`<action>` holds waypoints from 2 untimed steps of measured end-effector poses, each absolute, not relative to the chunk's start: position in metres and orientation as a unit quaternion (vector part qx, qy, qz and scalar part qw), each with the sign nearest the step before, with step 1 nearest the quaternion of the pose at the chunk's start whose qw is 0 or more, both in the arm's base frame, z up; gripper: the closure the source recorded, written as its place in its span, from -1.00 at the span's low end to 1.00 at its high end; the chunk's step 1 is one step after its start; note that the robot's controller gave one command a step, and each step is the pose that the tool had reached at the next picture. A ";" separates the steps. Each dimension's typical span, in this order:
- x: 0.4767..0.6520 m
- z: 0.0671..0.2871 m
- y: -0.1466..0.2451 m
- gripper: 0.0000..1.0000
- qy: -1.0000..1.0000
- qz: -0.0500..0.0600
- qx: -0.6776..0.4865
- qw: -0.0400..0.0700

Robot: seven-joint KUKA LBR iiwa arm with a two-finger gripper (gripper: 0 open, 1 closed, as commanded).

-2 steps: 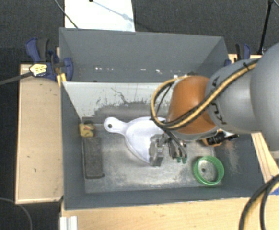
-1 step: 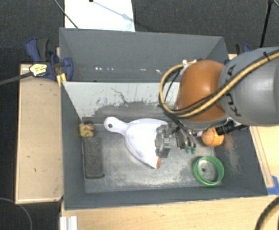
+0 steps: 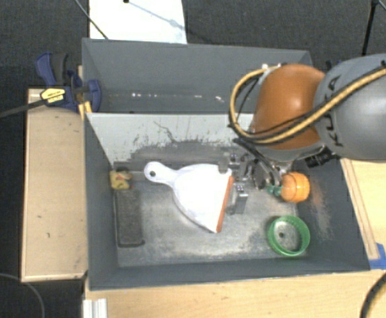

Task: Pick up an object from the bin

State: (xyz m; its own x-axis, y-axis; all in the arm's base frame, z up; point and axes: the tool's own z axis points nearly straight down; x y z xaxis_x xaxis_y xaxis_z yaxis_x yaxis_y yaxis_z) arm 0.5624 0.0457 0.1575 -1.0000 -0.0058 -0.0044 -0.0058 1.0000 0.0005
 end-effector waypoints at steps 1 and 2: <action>0.562 0.158 0.046 -1.00 1.000 0.000 -0.003 0.002; 0.559 0.111 0.032 -1.00 0.999 0.000 -0.034 0.005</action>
Offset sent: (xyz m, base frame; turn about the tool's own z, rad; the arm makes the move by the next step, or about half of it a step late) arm -0.0091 -0.0251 -0.0875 -0.1094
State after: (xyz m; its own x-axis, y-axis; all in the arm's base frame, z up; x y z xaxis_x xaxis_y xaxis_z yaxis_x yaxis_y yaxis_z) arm 0.5593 0.0321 0.1105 -0.9976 -0.0687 -0.0094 -0.0687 0.9976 0.0005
